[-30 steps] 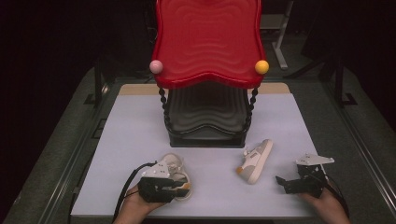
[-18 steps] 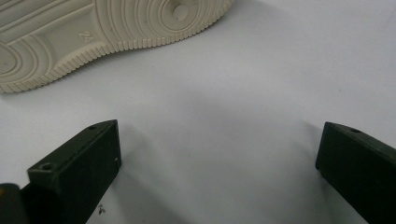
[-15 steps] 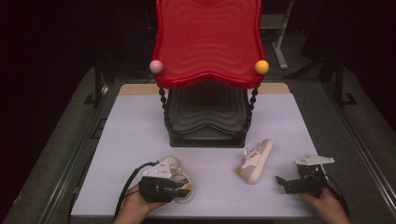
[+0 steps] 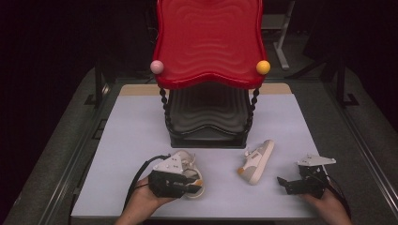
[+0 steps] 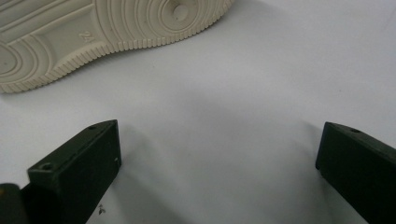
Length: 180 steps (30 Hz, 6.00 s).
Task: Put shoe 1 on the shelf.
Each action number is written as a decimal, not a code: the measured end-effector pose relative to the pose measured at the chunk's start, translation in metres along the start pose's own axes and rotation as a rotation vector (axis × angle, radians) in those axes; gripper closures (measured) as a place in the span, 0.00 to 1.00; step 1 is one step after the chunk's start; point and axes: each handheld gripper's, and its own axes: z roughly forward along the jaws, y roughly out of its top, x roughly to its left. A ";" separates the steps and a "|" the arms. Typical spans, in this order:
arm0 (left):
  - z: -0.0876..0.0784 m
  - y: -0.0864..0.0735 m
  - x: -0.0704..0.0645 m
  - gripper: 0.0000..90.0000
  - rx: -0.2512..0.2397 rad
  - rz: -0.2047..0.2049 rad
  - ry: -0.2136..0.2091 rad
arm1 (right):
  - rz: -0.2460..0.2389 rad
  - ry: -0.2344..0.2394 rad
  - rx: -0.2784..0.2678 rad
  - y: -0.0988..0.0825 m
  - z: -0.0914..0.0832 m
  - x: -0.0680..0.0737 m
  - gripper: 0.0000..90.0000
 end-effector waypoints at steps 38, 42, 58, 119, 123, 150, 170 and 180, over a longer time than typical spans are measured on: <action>-0.007 0.115 0.071 0.86 -0.007 0.281 0.091 | 0.001 0.000 0.002 0.000 0.000 0.000 0.00; -0.003 0.124 0.086 0.86 -0.002 0.306 0.103 | 0.000 -0.001 0.000 0.000 0.000 0.000 0.00; 0.012 0.124 0.112 0.85 0.045 0.349 0.165 | 0.000 0.000 0.003 0.000 0.000 0.000 0.00; 0.009 0.067 0.084 1.00 -0.103 0.018 0.289 | -0.226 0.367 -0.246 0.203 0.037 0.084 1.00; 0.011 0.068 0.087 1.00 -0.116 0.021 0.306 | -0.234 0.373 -0.249 0.207 0.041 0.085 1.00; -0.016 0.057 0.107 1.00 -0.129 -0.022 0.419 | -0.245 0.388 -0.259 0.231 0.061 0.114 1.00; -0.014 0.059 0.097 0.96 -0.103 0.005 0.395 | -0.242 0.386 -0.258 0.227 0.051 0.108 0.99; -0.033 0.036 0.070 0.80 -0.066 0.002 0.310 | -0.239 0.397 -0.232 0.203 0.028 0.097 0.99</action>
